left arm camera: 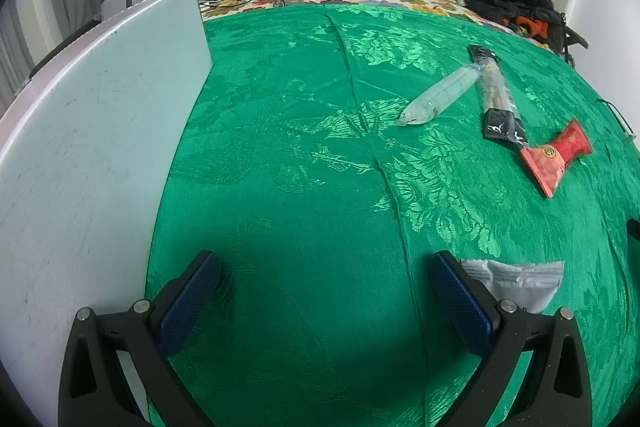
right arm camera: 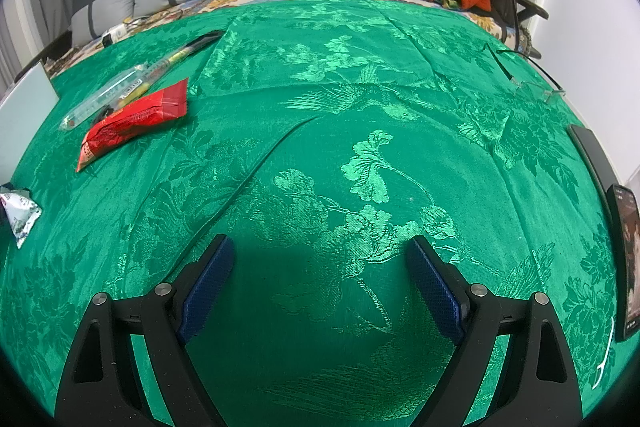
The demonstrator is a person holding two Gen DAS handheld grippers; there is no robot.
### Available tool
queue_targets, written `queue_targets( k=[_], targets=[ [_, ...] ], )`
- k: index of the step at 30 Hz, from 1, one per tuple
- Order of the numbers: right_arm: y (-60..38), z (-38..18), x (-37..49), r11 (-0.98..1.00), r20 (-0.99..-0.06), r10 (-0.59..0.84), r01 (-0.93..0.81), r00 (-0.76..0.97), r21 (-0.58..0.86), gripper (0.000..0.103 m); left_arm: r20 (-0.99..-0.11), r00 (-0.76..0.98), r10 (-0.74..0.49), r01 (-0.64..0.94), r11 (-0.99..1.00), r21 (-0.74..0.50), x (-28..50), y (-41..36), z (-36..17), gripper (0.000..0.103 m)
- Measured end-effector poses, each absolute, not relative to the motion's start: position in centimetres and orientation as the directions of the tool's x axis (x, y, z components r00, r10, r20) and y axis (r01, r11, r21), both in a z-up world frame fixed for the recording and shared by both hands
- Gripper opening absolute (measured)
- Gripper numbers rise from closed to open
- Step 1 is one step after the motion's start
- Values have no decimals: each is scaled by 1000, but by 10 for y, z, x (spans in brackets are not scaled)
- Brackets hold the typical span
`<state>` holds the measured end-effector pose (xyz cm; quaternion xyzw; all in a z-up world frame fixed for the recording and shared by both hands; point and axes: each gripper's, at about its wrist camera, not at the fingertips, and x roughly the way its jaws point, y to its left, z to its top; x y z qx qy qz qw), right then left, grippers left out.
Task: Organize snacks
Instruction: 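Grasp the white triangular packet with the left tool and lift it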
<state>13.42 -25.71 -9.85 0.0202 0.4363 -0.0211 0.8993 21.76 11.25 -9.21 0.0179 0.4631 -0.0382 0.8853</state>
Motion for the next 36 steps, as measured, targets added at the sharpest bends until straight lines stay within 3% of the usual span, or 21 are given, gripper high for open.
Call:
queue_targets(
  k=[2, 4, 7, 11, 13, 15, 18, 20, 22, 27, 32, 36],
  targets=[
    [-256, -99, 134, 998, -786, -21, 56, 618, 18, 91, -859, 509, -56, 78, 997, -19, 224, 114, -87, 100],
    [-257, -98, 134, 998, -785, -21, 56, 619, 17, 91, -844, 524, -113, 49, 993, -103, 225, 123, -68, 80],
    [-257, -98, 134, 998, -786, -20, 56, 618, 18, 91, -794, 581, -178, 11, 978, -210, 221, 136, -30, 80],
    [-257, -99, 134, 998, -785, -21, 56, 619, 18, 91, -753, 566, -337, 145, 939, -312, 200, 119, -5, 80],
    [-257, -98, 135, 998, -785, -21, 56, 619, 18, 91, -760, 539, -363, 236, 931, -278, 185, 93, -9, 80],
    [-256, -99, 135, 998, -785, -20, 56, 619, 18, 91, -798, 518, -309, 278, 943, -185, 175, 65, -25, 80],
    [-257, -99, 135, 998, -785, -20, 56, 619, 19, 91, -839, 490, -235, 234, 963, -133, 176, 48, -55, 79],
    [-256, -99, 135, 998, -785, -20, 56, 619, 19, 91, -846, 496, -195, 169, 977, -127, 177, 48, -70, 60],
    [-257, -99, 135, 998, -785, -20, 56, 619, 18, 91, -819, 553, -153, 141, 986, -89, 171, 48, -71, 27],
    [-257, -99, 135, 998, -785, -20, 56, 619, 19, 91, -787, 582, -204, 207, 973, -100, 158, 44, -71, 21],
    [-255, -99, 134, 998, -785, -19, 55, 619, 20, 92, -770, 591, -240, 186, 969, -159, 143, 60, -68, 21],
    [-254, -100, 134, 998, -786, -17, 52, 618, 19, 92, -759, 598, -257, 236, 962, -140, 124, 61, -65, 20]
  ],
)
